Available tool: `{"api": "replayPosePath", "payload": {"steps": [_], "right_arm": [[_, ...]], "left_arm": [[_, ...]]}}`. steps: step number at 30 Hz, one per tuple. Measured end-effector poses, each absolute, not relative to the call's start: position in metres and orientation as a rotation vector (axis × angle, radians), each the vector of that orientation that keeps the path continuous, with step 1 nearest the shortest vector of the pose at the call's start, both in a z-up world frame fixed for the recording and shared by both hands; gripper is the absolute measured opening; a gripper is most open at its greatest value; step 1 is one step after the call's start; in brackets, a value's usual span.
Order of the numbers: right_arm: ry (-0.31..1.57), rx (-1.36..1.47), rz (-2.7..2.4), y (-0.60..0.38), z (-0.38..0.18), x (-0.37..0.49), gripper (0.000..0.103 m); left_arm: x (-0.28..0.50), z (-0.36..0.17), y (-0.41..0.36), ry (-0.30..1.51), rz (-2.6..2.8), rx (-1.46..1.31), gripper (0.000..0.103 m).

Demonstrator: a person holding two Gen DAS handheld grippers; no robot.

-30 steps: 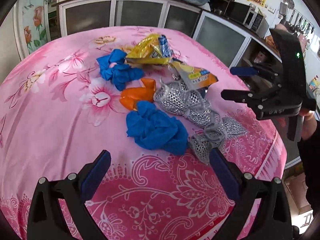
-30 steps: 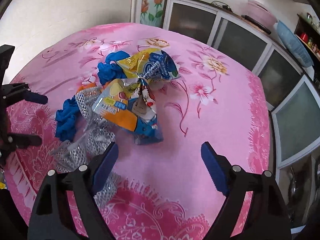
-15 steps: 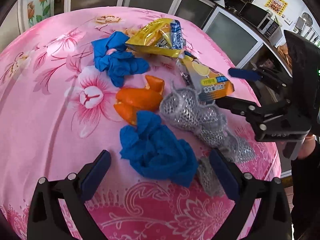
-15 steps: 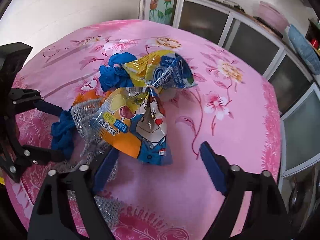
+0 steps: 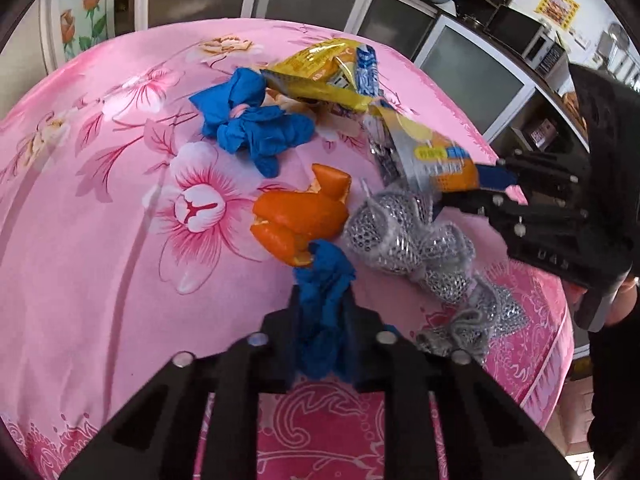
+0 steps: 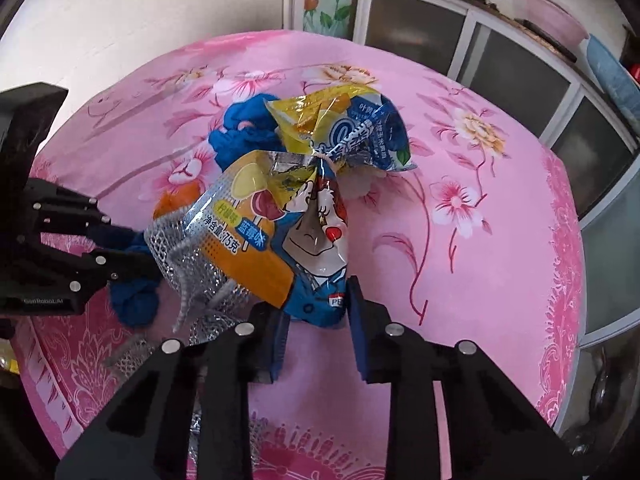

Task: Collect trash
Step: 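Carry the blue glove and snack wrapper over the bin with both tools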

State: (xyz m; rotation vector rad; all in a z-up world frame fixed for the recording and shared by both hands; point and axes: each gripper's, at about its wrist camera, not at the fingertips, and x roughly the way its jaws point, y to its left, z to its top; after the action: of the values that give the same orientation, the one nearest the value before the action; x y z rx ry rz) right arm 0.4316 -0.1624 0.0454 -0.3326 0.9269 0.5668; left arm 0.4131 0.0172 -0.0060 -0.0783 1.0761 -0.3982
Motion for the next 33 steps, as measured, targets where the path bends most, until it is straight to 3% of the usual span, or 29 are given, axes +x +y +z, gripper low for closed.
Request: {"api": "replayPosePath", "payload": {"steps": [21, 33], "right_arm": [[0.794, -0.184, 0.487, -0.213, 0.117, 0.351, 0.022], [0.758, -0.053, 0.239, -0.335, 0.140, 0.198, 0.022]], "left_arm": [[0.333, 0.065, 0.068, 0.923, -0.370, -0.091, 0.008], [0.263, 0.101, -0.017, 0.849, -0.588, -0.031, 0.008]]}}
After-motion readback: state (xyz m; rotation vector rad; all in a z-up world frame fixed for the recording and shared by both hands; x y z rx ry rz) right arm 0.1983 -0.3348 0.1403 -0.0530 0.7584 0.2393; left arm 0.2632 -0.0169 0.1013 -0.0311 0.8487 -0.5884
